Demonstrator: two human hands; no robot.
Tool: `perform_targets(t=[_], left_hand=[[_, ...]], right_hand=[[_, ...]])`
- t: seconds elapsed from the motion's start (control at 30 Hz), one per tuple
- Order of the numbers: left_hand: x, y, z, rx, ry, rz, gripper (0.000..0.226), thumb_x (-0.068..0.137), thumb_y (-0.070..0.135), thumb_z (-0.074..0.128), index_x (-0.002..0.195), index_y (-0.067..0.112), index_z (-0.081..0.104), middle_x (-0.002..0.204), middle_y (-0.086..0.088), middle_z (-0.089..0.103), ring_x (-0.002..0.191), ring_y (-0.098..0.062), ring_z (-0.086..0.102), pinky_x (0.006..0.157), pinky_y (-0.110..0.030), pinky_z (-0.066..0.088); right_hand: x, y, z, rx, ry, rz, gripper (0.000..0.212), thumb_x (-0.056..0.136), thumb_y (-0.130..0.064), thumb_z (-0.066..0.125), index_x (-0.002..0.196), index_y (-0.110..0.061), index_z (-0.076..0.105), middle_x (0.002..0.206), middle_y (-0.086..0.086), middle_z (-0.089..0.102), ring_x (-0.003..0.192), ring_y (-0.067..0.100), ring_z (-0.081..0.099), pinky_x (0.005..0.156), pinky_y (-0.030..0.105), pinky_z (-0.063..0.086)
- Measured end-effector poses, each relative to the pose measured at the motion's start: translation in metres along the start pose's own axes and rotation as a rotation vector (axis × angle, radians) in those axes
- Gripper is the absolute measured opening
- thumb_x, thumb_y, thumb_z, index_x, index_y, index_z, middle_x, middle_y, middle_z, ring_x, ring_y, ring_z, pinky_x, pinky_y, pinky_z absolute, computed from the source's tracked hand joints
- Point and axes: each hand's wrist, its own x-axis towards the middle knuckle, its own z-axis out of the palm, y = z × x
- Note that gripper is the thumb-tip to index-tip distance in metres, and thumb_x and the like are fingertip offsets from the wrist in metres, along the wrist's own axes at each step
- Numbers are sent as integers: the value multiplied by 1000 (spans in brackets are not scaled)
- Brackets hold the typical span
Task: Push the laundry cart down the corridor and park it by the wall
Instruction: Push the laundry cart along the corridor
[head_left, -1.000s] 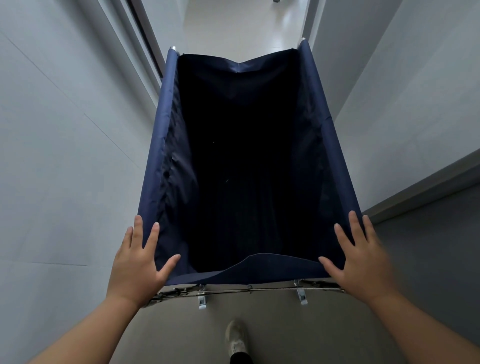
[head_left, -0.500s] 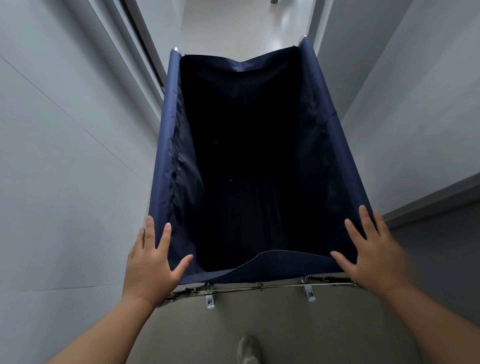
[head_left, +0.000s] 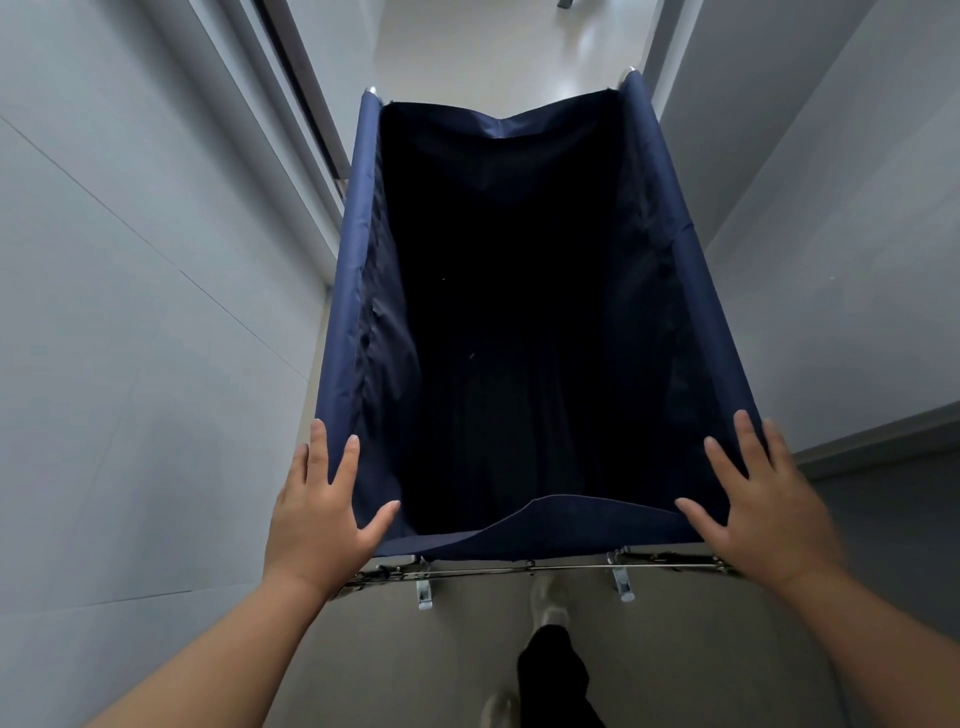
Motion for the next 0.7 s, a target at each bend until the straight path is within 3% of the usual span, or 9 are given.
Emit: perform_targets(t=[0.7], left_hand=[[91, -15, -9, -21, 6, -21, 88, 81, 72, 39, 150, 17, 38, 165, -15, 15, 139, -44, 37, 89, -58, 54]], right_hand=[[95, -7, -8, -3, -25, -4, 83, 84, -68, 38, 138, -10, 60, 161, 20, 35, 147, 46, 33, 88, 57, 56]])
